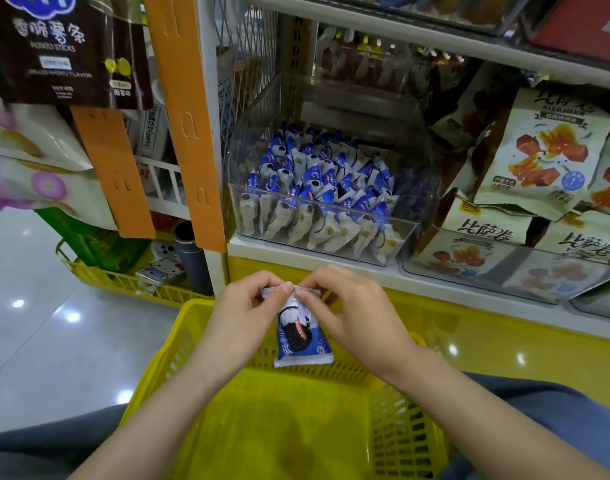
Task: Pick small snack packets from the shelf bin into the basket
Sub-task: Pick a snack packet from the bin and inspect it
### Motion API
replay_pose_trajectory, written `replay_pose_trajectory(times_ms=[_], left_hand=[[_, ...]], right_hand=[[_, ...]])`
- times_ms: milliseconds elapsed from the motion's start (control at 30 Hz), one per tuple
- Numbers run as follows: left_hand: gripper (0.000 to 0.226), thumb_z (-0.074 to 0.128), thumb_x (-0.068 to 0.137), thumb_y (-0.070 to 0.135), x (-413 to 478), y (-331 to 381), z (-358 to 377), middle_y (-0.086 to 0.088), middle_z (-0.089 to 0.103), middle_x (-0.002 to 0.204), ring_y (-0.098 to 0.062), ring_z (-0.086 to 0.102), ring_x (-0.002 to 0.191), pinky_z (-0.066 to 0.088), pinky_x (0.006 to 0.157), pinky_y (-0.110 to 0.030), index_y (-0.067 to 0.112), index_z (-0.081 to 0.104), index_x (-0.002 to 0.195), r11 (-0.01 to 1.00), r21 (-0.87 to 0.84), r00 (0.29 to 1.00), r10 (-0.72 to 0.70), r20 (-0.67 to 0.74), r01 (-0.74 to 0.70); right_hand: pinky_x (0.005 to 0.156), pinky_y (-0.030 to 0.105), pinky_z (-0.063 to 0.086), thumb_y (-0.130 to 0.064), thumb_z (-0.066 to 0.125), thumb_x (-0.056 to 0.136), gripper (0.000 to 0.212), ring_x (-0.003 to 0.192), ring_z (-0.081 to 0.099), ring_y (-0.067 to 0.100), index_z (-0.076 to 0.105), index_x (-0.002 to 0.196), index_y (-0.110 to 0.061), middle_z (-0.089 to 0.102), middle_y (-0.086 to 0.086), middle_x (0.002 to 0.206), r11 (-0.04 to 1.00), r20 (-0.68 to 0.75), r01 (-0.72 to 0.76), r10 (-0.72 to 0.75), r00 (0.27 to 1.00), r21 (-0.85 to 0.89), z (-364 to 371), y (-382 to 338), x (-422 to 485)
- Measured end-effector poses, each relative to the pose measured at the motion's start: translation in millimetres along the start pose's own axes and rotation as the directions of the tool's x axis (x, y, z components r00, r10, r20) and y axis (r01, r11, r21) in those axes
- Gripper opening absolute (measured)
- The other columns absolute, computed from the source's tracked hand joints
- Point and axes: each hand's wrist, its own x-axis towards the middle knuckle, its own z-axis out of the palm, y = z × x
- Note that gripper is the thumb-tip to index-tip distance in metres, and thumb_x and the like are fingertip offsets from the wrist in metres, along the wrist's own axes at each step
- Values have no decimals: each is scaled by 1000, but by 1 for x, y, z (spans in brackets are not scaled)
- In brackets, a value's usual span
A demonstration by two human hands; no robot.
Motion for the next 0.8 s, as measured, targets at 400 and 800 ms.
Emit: replay_pose_trajectory(times_ms=[400, 800], left_hand=[[40, 30, 98, 39, 7, 8, -3, -6, 67, 88, -19, 63, 75, 49, 67, -27, 18, 62, 88, 899, -273, 938, -343, 50, 343], [19, 50, 94, 18, 5, 8, -4, 6, 74, 87, -5, 68, 80, 52, 67, -16, 22, 68, 91, 914, -347, 968, -245, -55, 211]], right_hand=[[71, 11, 45, -17, 58, 90, 3, 82, 58, 2, 59, 89, -19, 60, -8, 86, 960, -177, -118, 166, 970, 254, -4, 1, 3], [78, 31, 54, -23, 49, 95, 11, 86, 62, 9, 49, 106, -27, 62, -5, 97, 802, 86, -379, 385, 919, 461, 9, -6, 1]])
